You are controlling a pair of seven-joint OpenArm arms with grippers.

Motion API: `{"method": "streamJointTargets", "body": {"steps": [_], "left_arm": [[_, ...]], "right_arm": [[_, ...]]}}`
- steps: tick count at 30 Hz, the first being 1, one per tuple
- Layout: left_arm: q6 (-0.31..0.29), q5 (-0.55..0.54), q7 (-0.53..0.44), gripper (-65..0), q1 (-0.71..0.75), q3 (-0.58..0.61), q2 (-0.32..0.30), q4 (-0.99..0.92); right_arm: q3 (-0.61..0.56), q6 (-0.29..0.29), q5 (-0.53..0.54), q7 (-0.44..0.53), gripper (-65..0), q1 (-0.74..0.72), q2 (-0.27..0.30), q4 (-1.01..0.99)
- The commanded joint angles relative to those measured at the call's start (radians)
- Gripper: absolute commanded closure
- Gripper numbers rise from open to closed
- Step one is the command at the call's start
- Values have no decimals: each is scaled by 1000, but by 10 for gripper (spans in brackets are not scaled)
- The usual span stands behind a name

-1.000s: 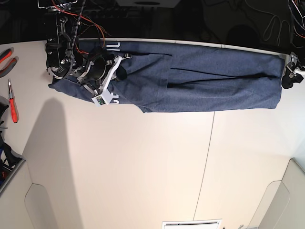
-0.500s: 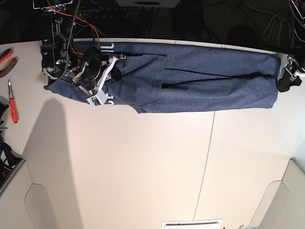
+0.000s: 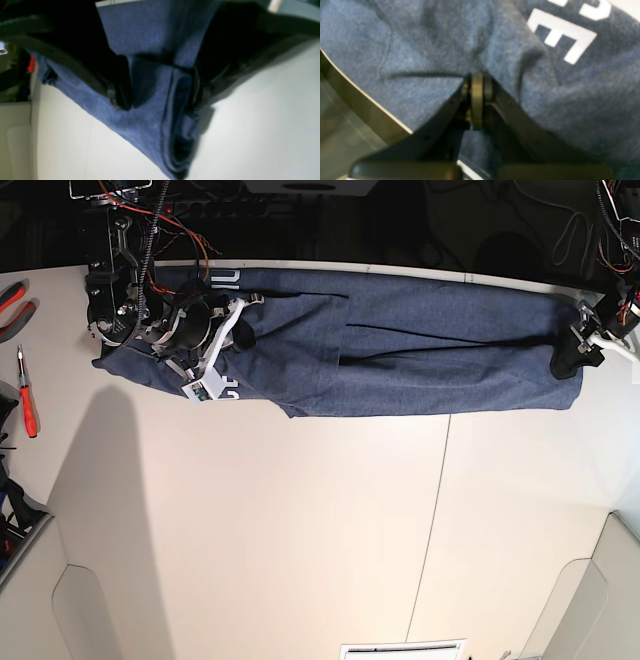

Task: Layout the t-shirt on the table in an organized manner, then fold the t-shirt properly
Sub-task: 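Grasp the hem end with the left gripper and lift it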

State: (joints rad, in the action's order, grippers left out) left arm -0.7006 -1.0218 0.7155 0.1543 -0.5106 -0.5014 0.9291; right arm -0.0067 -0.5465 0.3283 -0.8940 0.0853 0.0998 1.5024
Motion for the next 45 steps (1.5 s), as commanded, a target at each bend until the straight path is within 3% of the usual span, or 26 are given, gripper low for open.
{"method": "streamJointTargets", "body": {"steps": [1,5,7,10,14,17,18,21,26,32,39,45], "left_arm": [[2,28,6,-382,-2,3,-19,9],[2,42,16,-343,-2,-17,-20,9],[2,38,31,-230,-2,-40,-20,9],[2,-4,42,0,-2,-91,-20,9],[2,-204,168,0,-2,-169,-20,11],[2,-461,392,0,-1,-193,-19,32],[2,-462,480,0,-2,-192,-18,43],[2,-462,562,0,3,-192,20,129],[2,-462,572,0,44,-134,119,338],[2,-462,563,0,61,82,198,519],[2,-462,488,0,55,317,214,555],[2,-448,481,0,8,401,282,555]], "right_arm": [[3,0,5,5,0,-10,5,14],[3,0,5,5,0,-10,5,14],[3,0,5,5,0,-10,5,14],[3,0,5,8,0,-10,4,14],[3,1,5,8,0,-10,2,14],[3,1,5,8,0,-10,2,14],[3,1,5,8,0,-10,2,14],[3,1,10,8,0,-10,3,14],[3,0,38,8,0,-10,2,14],[3,0,84,8,0,-10,2,14],[3,0,83,8,0,-10,2,14],[3,0,84,8,0,-10,2,14]]}}
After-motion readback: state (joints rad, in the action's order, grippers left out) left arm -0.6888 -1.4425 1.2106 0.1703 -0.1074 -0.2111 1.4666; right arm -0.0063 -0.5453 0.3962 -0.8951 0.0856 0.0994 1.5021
